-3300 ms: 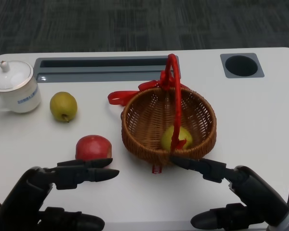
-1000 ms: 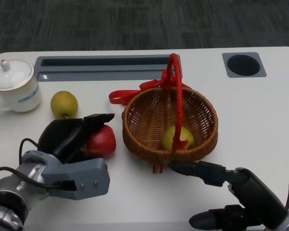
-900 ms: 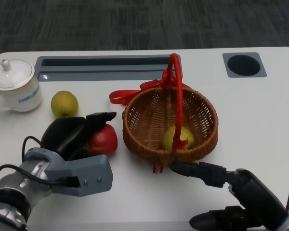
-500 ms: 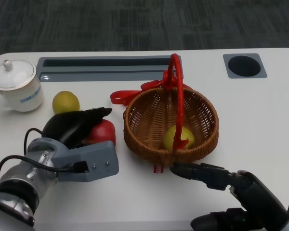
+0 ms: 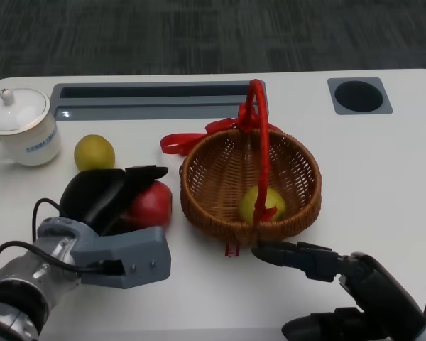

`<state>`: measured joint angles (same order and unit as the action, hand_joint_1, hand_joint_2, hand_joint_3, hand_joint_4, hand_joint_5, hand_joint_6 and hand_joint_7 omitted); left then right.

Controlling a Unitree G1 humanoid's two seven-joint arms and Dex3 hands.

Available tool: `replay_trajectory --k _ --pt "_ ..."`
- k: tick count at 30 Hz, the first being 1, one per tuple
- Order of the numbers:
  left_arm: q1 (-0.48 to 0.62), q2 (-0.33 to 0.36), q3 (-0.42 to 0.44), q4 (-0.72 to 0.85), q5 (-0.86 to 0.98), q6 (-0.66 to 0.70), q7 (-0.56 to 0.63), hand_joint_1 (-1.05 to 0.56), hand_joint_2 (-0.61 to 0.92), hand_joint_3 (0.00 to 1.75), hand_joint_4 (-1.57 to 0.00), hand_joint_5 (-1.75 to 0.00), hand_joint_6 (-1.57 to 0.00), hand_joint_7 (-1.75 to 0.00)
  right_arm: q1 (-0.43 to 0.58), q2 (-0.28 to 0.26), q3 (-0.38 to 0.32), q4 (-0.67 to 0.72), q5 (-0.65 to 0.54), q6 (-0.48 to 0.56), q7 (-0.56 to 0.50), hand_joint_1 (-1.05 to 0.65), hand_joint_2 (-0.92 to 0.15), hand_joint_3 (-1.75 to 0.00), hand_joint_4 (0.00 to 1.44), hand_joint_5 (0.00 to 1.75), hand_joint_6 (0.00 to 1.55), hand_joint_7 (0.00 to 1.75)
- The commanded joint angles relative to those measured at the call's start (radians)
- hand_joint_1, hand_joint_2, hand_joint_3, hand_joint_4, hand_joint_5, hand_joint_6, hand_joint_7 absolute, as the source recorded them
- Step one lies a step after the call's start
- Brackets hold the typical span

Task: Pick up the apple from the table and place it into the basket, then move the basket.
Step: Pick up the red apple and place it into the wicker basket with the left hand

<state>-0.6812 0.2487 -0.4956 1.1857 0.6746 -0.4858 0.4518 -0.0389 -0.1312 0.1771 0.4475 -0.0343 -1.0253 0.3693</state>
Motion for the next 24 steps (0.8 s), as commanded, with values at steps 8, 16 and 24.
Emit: replay_trajectory --k 8,16,24 --pt "0.076 0.099 0.024 -0.15 0.023 -0.104 0.165 -0.13 0.77 0.0 -1.2 -0.03 -1.11 -0.02 -0.004 -0.019 -0.002 -0.004 0.003 0.002 -0.006 -0.6 -0.92 0.0 0.52 0.0 0.63 0.0" --pt "0.128 0.159 0.11 -0.367 0.007 -0.125 0.197 -0.17 0.78 0.01 -1.2 -0.01 -1.11 -0.01 -0.014 -0.016 -0.002 0.008 0.005 -0.003 -0.006 -0.6 -0.92 0.0 0.52 0.0 0.64 0.0" --pt "0.191 0.182 0.196 -0.626 -0.002 -0.116 0.156 -0.19 0.77 0.0 -1.21 -0.01 -1.13 -0.01 -0.019 -0.02 0.001 0.009 0.008 0.004 0.0 -0.6 -0.92 -0.01 0.52 0.0 0.64 0.0"
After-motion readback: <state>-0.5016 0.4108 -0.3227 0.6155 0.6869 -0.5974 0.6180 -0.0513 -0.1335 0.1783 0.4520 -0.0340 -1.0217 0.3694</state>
